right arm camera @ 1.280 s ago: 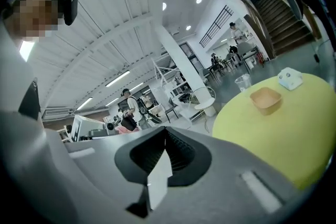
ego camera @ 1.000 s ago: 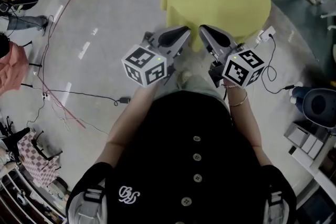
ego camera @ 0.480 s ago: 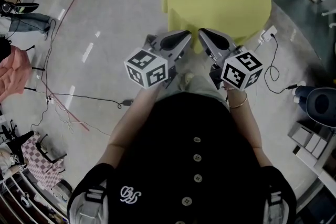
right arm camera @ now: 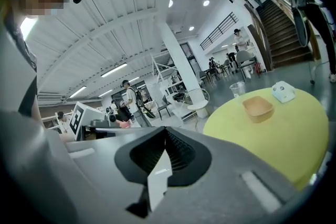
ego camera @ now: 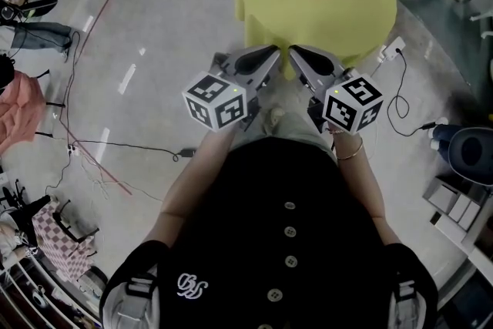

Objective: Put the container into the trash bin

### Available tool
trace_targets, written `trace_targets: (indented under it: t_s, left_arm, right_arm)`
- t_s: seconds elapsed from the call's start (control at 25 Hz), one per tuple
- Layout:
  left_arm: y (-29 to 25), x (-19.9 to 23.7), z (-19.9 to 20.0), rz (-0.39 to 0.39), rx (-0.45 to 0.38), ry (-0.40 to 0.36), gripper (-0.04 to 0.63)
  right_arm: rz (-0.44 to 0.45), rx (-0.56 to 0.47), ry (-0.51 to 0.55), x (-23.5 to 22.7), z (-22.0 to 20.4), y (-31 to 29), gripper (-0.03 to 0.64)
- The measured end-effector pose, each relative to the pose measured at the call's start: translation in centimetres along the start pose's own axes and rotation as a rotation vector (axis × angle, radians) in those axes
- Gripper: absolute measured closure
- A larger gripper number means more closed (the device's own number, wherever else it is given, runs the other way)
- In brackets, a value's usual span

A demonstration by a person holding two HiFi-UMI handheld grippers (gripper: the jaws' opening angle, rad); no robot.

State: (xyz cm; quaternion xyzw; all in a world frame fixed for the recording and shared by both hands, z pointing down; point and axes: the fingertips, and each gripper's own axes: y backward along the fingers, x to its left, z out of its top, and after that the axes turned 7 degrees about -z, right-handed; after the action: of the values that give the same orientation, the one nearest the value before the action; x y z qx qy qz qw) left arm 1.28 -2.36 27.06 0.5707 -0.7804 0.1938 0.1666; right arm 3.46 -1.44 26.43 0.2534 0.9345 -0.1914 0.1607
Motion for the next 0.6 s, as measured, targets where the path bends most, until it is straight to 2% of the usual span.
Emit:
trace_targets:
  t_s: [0.6]
  left_arm:
    - [0.21, 0.32, -0.68, -0.009, 0.018, 0.018, 0.563]
  right_arm:
    - [-0.024, 0.031, 0.022, -0.66, -0.89, -0.06, 0.612]
